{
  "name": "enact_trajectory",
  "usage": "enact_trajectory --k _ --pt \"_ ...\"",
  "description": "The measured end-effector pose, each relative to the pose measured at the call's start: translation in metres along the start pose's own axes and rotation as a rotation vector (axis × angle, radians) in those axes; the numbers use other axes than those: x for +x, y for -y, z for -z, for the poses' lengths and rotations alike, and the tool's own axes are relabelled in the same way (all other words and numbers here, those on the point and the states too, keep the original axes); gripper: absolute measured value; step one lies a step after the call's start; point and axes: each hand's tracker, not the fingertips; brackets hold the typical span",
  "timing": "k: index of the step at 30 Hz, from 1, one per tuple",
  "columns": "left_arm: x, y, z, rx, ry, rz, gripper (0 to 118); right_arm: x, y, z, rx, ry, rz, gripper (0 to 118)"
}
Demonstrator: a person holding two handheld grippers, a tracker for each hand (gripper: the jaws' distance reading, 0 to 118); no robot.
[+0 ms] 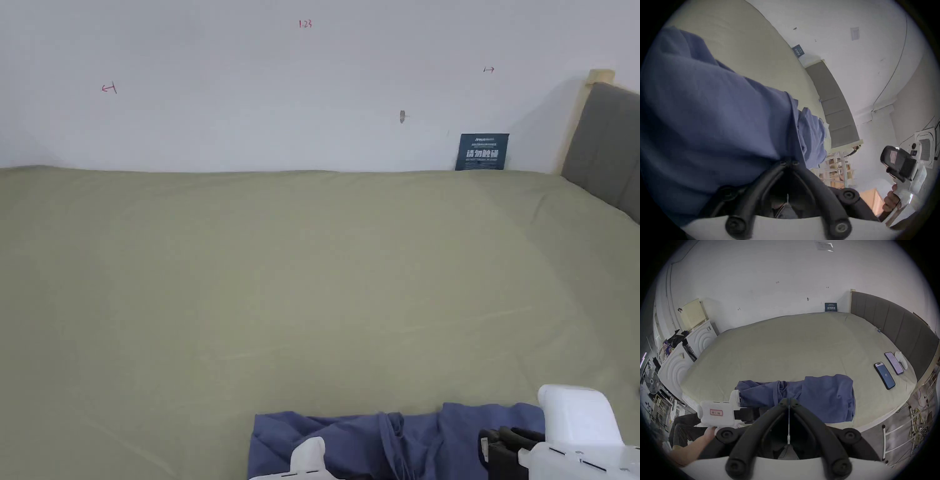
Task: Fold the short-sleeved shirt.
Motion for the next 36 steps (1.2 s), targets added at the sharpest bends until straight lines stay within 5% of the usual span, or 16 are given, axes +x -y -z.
enact_trajectory --k 8,9,12,16,25,26,28,30,31,32,36 --pt "-0.015 -0.029 -0.082 0.071 0.139 -0.105 0 -0.003 0.001 0.004 -0.026 -0.008 -0.009 3" --pt "-0.021 -0.037 -0.101 0.071 0.137 -0.114 13 -0.003 0.001 0.005 -0.025 -0.012 -0.009 3" --pt "-0.052 -0.053 -0.144 0.034 0.063 -0.143 86 -0.005 -0.002 0.004 -0.025 -0.019 -0.015 3" --pt "-0.079 -0.056 -0.171 0.100 -0.045 -0.252 91 -0.008 -0.002 0.001 -0.022 -0.034 -0.017 3" --pt "-0.061 -0.037 -0.105 0.086 0.187 -0.237 86 -0.007 -0.001 -0.002 -0.036 -0.032 -0.003 3" --pt "-0.064 -0.044 -0.102 0.089 0.186 -0.204 76 -0.006 -0.001 -0.001 -0.037 -0.031 -0.001 3" --pt "-0.060 -0.043 -0.094 0.105 0.144 -0.217 13 -0.004 0.001 0.002 -0.042 -0.027 0.004 3" --pt "-0.075 -0.043 -0.082 0.051 0.007 -0.334 9 -0.004 0.004 0.002 -0.054 -0.023 0.001 3" --pt "-0.079 -0.042 -0.085 0.080 0.060 -0.353 9 -0.003 0.006 0.003 -0.057 -0.022 -0.002 3" --pt "-0.074 -0.043 -0.091 0.101 0.134 -0.334 9 -0.003 0.007 0.003 -0.060 -0.020 -0.005 3" --pt "-0.068 -0.064 -0.113 0.058 -0.061 -0.150 9 -0.002 0.008 0.006 -0.071 -0.011 -0.012 3"
